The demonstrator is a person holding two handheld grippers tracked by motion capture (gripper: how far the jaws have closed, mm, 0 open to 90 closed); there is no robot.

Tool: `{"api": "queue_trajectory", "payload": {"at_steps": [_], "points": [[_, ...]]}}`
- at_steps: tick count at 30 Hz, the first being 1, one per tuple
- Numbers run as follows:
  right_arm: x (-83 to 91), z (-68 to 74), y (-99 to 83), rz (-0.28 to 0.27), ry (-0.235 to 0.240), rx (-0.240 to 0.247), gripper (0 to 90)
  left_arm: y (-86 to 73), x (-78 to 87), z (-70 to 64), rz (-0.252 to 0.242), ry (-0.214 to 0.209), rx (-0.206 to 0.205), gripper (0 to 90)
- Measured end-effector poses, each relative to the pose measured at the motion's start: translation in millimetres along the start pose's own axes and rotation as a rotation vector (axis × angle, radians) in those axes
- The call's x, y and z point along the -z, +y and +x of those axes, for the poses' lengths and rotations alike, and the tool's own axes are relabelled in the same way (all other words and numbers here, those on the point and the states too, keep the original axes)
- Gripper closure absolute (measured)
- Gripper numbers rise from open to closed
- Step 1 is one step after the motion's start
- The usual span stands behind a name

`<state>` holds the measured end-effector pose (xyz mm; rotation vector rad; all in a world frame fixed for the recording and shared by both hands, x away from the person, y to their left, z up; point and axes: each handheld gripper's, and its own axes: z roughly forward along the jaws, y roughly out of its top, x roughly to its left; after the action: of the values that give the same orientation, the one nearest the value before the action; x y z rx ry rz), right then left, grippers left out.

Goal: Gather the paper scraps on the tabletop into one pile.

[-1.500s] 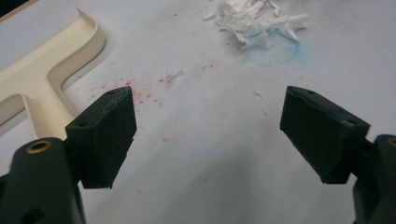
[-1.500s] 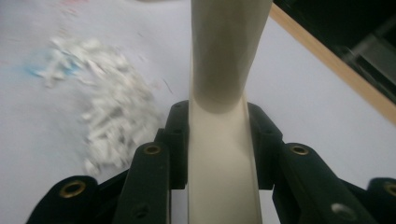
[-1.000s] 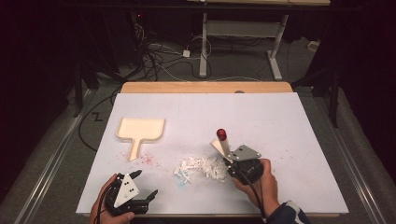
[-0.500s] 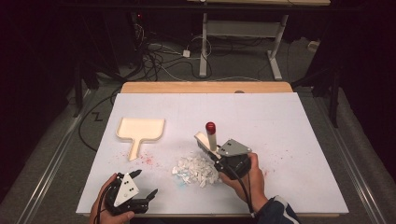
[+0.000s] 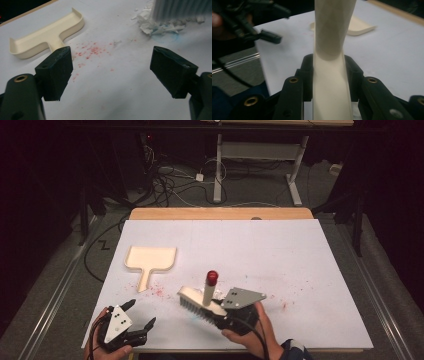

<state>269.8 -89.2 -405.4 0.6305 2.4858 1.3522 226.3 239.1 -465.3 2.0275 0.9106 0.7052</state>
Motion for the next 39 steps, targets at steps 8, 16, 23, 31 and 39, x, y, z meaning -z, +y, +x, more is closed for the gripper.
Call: {"api": "queue_trajectory", "payload": {"at_steps": [8,16,23,31,39], "points": [[-34.3,4.0,-8.2,0.096,0.009,0.014,67.8,-4.3,-2.1,0.6,0.013,-0.011,0.007,17.7],[-23.0,-33.2,-12.7,0.105,-0.104,-0.021,67.8,-1.9,-11.2,-9.7,0.042,-0.051,-0.046,17.6],[9.4,-39.2,-6.3,0.065,-0.071,-0.005,67.8,-0.2,-15.0,-13.4,0.053,-0.068,-0.065,17.7],[70.7,-40.9,-13.5,0.059,-0.053,0.063,67.7,-0.9,-15.3,-13.6,0.057,-0.075,-0.067,17.6],[109.4,-47.4,-53.2,0.168,-0.079,0.089,67.7,0.1,-17.1,-15.4,0.070,-0.076,-0.079,17.7]]}}
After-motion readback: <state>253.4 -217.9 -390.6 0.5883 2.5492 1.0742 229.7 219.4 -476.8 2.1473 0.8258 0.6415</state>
